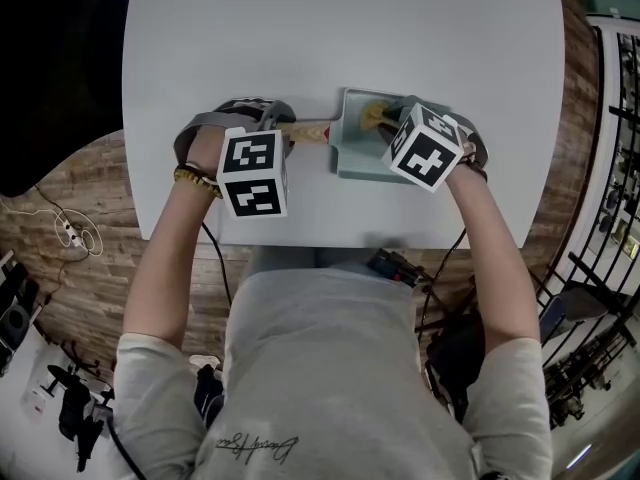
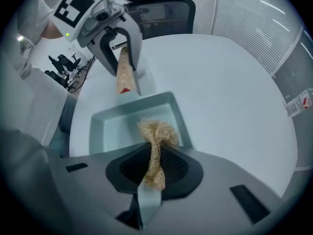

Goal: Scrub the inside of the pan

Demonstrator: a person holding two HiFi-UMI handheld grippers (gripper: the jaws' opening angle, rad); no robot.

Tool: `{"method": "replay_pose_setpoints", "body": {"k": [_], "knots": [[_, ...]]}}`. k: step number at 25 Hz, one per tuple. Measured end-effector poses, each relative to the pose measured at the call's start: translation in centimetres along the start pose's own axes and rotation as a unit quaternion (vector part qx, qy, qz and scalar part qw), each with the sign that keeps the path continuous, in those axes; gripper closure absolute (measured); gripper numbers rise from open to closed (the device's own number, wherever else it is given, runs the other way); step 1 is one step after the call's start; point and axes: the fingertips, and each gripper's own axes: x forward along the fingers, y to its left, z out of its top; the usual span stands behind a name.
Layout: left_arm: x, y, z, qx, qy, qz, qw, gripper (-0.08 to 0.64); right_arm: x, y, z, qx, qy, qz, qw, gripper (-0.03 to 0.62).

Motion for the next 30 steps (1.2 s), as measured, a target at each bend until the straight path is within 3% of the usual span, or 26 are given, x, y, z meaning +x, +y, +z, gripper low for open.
{"method": "replay_pose_setpoints", "body": {"k": [10, 18, 30], "knots": [[0.0, -0.2, -0.3, -0.026, -0.007, 0.005, 0.9996, 0.41, 0.0, -0.7, 0.1, -0.026, 0.013, -0.035, 0.999, 0.523], [0.2, 0.5, -0.3, -0.028, 0.001, 0.009, 0.9996, 0.41, 0.3, 2.0, -1.2, -0.05, 0.039, -0.01, 0.998, 0.523], [0.7, 1.2, -0.9, -0.032, 0.006, 0.016, 0.9993, 0.41, 1.2, 6.0, -2.4, -0.047, 0.05, 0.033, 0.997, 0.523]]}}
